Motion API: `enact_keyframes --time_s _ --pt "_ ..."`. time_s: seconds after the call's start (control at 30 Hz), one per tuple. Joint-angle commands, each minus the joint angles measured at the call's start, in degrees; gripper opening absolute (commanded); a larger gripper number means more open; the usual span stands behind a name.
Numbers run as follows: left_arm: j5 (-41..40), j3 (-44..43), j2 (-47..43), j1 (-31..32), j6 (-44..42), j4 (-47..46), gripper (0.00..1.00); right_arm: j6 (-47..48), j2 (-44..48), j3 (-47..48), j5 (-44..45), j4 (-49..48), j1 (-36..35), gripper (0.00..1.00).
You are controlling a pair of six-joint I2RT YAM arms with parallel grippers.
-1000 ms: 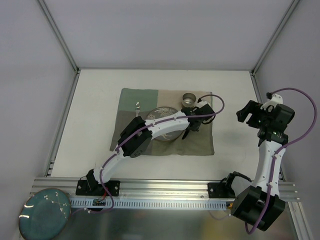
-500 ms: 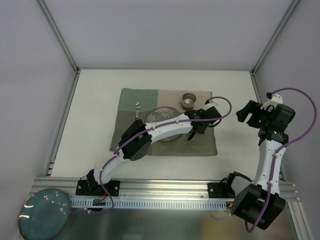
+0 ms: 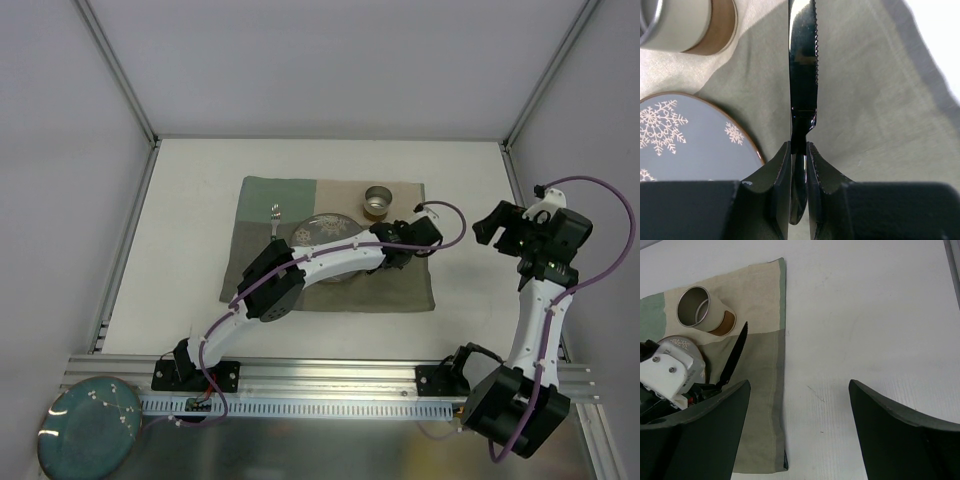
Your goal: Set the dinner table for one person
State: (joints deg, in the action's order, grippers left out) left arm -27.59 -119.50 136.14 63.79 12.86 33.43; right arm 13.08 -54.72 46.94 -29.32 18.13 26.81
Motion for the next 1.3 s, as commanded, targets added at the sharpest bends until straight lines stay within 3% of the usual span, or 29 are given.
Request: enact_keyframes --time_s 0.0,0.27,0.43,0.73,0.87,1.27 --pt "-4.0 1.1 -4.7 0.5 -5.1 -0.6 0.00 1.6 -0.6 -0.4 -2.9 -2.7 0.5 0.84" --pt "-6.0 2.2 -6.9 0.6 -6.3 -1.3 0.00 -0.9 -10.4 2.1 -21.4 -3.0 2.2 0.85" --pt "-7.5 3.5 -9.8 0.6 -7.8 -2.7 0.00 -8.0 -22.2 3.0 -37.2 -10.4 4.7 0.84" --pt "-8.5 0.6 -11.6 0.6 -10.3 -4.7 0.00 -20.5 -37.6 4.7 -43.4 -22.7 4.8 0.84" --pt "-8.0 -1.2 -12.4 0.4 -11.2 -5.2 0.00 -23.9 -42.7 4.7 -41.2 -27.9 4.5 0.83" --pt "-5.5 -1.7 -14.5 0.2 -9.8 -5.0 0.00 -42.3 -51.4 4.2 -37.4 -58.7 -2.7 0.81"
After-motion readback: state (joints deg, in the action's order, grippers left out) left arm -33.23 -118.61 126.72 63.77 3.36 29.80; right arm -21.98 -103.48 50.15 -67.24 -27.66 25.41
